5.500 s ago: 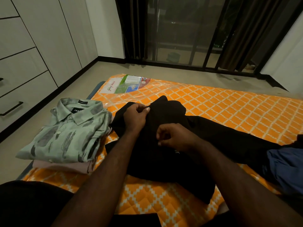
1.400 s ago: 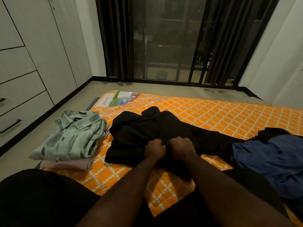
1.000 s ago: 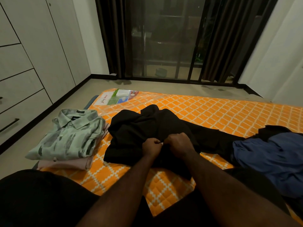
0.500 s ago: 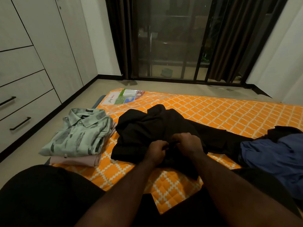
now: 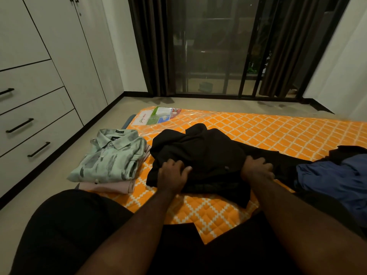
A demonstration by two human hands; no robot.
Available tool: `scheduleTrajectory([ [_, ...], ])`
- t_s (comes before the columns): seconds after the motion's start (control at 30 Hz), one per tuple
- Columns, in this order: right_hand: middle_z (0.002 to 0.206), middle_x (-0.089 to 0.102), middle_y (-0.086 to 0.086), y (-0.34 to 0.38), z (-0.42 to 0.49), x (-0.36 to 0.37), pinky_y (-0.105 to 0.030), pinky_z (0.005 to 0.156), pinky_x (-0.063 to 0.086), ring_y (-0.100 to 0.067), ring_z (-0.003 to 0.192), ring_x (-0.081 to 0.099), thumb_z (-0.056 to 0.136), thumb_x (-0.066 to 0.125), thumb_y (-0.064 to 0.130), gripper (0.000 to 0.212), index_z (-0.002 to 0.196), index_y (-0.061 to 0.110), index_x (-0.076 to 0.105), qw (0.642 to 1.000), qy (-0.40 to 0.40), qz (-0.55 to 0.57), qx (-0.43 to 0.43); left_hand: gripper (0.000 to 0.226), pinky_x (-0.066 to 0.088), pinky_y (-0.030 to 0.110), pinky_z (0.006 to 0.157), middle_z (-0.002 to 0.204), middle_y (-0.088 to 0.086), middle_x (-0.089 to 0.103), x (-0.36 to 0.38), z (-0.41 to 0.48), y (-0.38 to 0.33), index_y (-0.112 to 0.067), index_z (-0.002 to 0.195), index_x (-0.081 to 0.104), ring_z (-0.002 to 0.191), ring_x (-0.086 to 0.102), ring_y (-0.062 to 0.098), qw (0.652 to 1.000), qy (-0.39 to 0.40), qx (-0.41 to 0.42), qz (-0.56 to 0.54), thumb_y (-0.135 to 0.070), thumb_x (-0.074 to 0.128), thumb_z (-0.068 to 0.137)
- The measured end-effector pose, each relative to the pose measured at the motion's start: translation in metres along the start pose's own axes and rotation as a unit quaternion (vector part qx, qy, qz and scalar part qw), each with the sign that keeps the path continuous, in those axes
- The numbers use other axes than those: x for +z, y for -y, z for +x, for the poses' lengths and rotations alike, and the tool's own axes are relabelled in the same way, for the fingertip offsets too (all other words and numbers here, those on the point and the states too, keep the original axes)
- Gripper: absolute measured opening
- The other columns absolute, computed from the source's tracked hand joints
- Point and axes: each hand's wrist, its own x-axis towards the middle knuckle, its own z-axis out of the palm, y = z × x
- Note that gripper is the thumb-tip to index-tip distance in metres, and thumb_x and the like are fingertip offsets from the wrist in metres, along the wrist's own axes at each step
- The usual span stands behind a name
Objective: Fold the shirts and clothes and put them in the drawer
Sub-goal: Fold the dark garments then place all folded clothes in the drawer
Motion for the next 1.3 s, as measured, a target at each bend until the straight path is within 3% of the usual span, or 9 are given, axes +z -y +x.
scheduleTrajectory([
  [0.2,0.106,0.063,-0.023,-0.023,0.014,-0.013,-0.049,0.08,0.063,-0.037,0.089,0.068,0.095,0.064,0.005,0.022,0.115,-0.003,0.059,0.96,0.073,0.249,0.106,0.083,0.032,0.052,0.109,0.155,0.015,0.036,-0.046,-0.003,0.027,-0.024,0.15,0.035,0.14,0.035,0.036,0.927,-0.025,-0.374,-0.026,-0.051,0.075,0.083],
  [0.37,0.12,0.059,-0.021,-0.032,0.014,-0.017,-0.045,0.06,0.06,-0.038,0.107,0.063,0.097,0.056,0.009,0.027,0.123,0.002,0.058,0.847,0.159,0.48,0.162,0.098,0.039,0.05,0.108,0.156,0.017,0.036,-0.04,0.002,0.036,-0.012,0.151,0.036,0.14,0.04,0.038,0.899,0.085,-0.426,-0.051,-0.067,0.072,0.078],
  [0.47,0.121,0.055,-0.016,-0.031,-0.001,-0.02,-0.054,0.09,0.055,-0.036,0.112,0.057,0.1,0.043,0.03,0.031,0.121,0.009,0.052,0.77,0.139,0.595,0.183,0.099,0.041,0.046,0.107,0.155,0.017,0.038,-0.038,0.006,0.037,-0.009,0.151,0.034,0.139,0.043,0.037,0.889,0.096,-0.444,-0.063,-0.063,0.075,0.078],
  [0.57,0.122,0.058,-0.013,-0.028,-0.006,-0.015,-0.05,0.096,0.054,-0.034,0.111,0.059,0.097,0.053,0.04,0.039,0.121,0.009,0.054,0.781,0.175,0.575,0.167,0.088,0.055,0.047,0.095,0.138,0.017,0.056,-0.022,0.015,0.054,-0.008,0.141,0.044,0.118,0.061,0.039,0.88,0.062,-0.438,-0.171,-0.045,0.086,0.072],
  [0.67,0.124,0.053,-0.016,-0.027,-0.006,-0.007,-0.041,0.077,0.058,-0.034,0.104,0.057,0.094,0.072,0.027,0.041,0.125,0.007,0.054,0.822,0.183,0.515,0.159,0.06,0.062,0.044,0.059,0.122,0.02,0.061,0.002,0.024,0.071,-0.007,0.13,0.049,0.092,0.068,0.039,0.83,0.023,-0.45,-0.329,-0.019,0.081,0.081],
  [0.8,0.106,0.057,-0.02,-0.031,-0.001,-0.007,-0.042,0.083,0.06,-0.035,0.102,0.062,0.087,0.071,-0.003,0.029,0.115,-0.001,0.06,0.854,0.153,0.475,0.148,0.061,0.061,0.042,0.078,0.14,0.016,0.057,-0.037,0.002,0.033,-0.009,0.148,0.041,0.107,0.067,0.039,0.848,-0.078,-0.411,-0.326,-0.005,0.062,0.092],
  [0.93,0.099,0.064,-0.02,-0.025,-0.003,-0.007,-0.047,0.081,0.063,-0.034,0.089,0.068,0.084,0.075,0.004,0.033,0.112,-0.006,0.06,0.875,0.074,0.459,0.133,0.06,0.053,0.048,0.1,0.142,0.018,0.055,-0.042,-0.009,0.022,-0.009,0.147,0.043,0.124,0.058,0.039,0.849,-0.148,-0.391,-0.324,-0.002,0.06,0.09],
  [1.13,0.095,0.071,-0.011,0.008,-0.034,-0.031,-0.044,0.073,0.063,-0.027,0.085,0.069,0.089,0.073,0.01,0.007,0.092,0.014,0.069,0.859,-0.05,0.505,-0.063,0.037,0.051,0.036,0.081,0.11,0.009,0.063,-0.048,-0.008,-0.007,-0.007,0.121,0.052,0.102,0.062,0.027,0.923,-0.207,-0.17,-0.277,-0.005,0.068,0.087],
  [1.3,0.101,0.073,0.0,0.048,-0.064,-0.027,-0.024,0.071,0.057,-0.01,0.088,0.069,0.085,0.08,0.011,0.034,0.118,0.012,0.071,0.847,-0.056,0.458,-0.264,0.036,0.048,0.025,0.077,0.105,0.0,0.064,-0.046,-0.008,-0.04,-0.014,0.118,0.056,0.094,0.06,0.013,0.953,-0.182,0.005,-0.241,-0.01,0.074,0.086],
])
